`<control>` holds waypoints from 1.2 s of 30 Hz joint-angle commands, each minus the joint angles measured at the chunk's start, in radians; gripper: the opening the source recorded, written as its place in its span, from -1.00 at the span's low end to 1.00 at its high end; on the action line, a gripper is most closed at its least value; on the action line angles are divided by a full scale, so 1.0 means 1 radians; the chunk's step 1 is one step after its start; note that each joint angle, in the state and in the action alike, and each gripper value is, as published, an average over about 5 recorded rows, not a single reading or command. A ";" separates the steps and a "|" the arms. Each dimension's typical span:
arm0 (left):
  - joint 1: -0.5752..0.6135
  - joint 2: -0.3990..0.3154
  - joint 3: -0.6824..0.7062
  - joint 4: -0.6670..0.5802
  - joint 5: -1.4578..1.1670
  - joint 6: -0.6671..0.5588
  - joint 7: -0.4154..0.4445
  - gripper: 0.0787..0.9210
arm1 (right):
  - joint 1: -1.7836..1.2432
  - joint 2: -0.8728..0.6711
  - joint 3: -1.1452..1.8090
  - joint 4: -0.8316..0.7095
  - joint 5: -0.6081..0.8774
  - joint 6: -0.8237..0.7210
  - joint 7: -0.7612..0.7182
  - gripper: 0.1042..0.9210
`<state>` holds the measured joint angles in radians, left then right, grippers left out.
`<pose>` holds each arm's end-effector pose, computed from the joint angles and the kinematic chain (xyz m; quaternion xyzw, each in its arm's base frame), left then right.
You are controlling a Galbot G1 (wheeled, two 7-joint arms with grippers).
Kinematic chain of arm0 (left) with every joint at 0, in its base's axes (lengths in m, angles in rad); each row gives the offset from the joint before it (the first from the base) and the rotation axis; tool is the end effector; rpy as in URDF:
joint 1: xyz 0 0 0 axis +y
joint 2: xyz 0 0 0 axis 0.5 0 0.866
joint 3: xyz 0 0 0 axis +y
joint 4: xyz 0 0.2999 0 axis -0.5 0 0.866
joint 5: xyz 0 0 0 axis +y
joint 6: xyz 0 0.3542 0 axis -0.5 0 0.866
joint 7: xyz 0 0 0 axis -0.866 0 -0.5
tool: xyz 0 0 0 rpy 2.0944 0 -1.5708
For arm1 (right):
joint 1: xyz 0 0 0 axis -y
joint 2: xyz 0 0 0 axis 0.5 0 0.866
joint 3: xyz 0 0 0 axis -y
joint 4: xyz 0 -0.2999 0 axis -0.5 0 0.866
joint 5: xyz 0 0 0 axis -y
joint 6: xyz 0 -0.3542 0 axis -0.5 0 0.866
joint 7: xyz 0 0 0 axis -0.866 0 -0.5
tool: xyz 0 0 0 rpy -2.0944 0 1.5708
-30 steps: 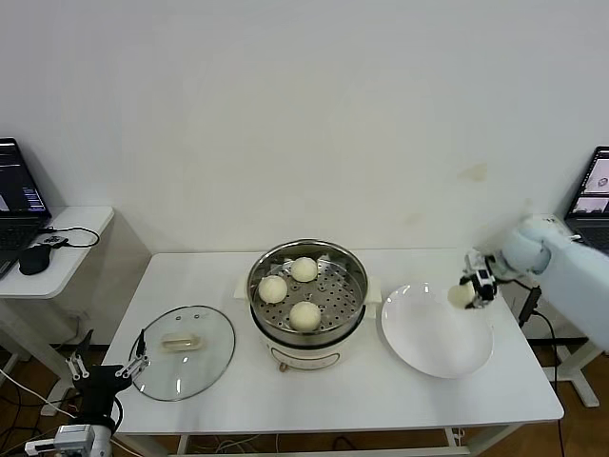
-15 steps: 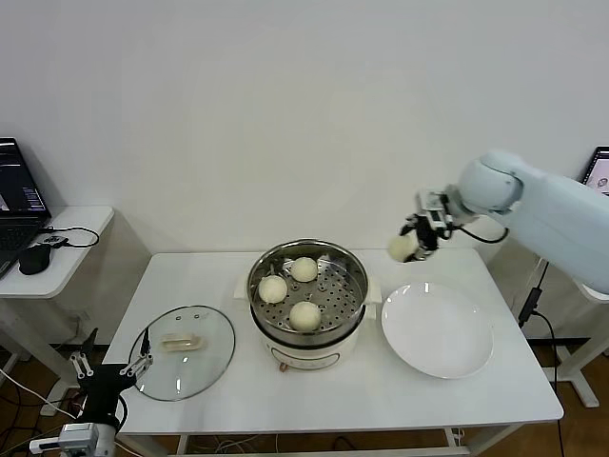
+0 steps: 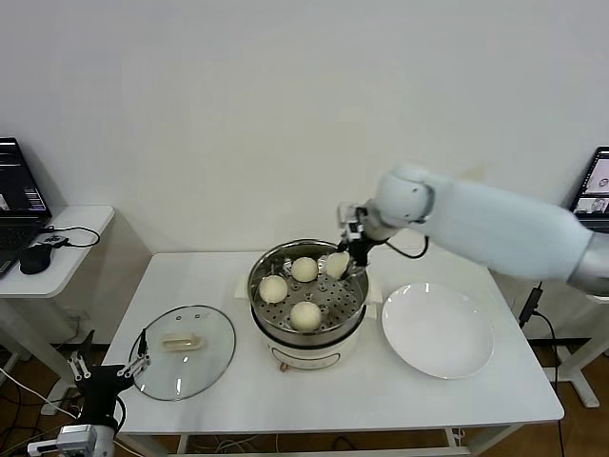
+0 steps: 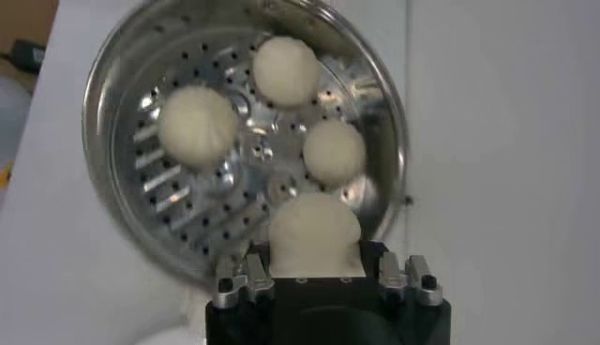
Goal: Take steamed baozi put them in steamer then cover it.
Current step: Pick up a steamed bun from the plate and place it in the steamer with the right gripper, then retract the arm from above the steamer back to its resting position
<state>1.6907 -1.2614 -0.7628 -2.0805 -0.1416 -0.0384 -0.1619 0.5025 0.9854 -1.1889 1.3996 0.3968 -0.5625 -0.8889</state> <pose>0.1811 0.1085 -0.2592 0.0965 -0.9873 -0.1248 0.0170 0.4900 0.0889 -0.0596 0.5106 -0.5971 0.5348 0.3111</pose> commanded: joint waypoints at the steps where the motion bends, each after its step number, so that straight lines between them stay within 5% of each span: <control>1: -0.001 0.001 0.001 0.005 -0.001 -0.003 -0.001 0.77 | -0.097 0.112 -0.037 -0.044 0.015 -0.107 0.087 0.20; 19: -0.006 0.004 0.003 0.010 -0.003 -0.004 -0.001 0.77 | -0.140 0.079 0.027 -0.057 -0.048 -0.124 0.111 0.24; 28: -0.015 0.005 0.006 0.007 -0.002 0.001 0.000 0.77 | -0.079 -0.061 0.108 0.067 0.006 -0.130 0.105 0.73; 32: -0.018 0.004 0.009 0.007 -0.001 0.001 0.000 0.77 | -0.097 -0.159 0.174 0.172 0.096 -0.117 0.226 0.76; 36: -0.021 0.003 0.010 0.014 -0.002 0.001 0.000 0.77 | -0.204 -0.285 0.257 0.292 0.255 -0.031 0.567 0.76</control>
<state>1.6730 -1.2578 -0.7541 -2.0724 -0.1433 -0.0373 -0.1620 0.3992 0.9418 -1.0872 1.4568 0.4218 -0.6786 -0.7463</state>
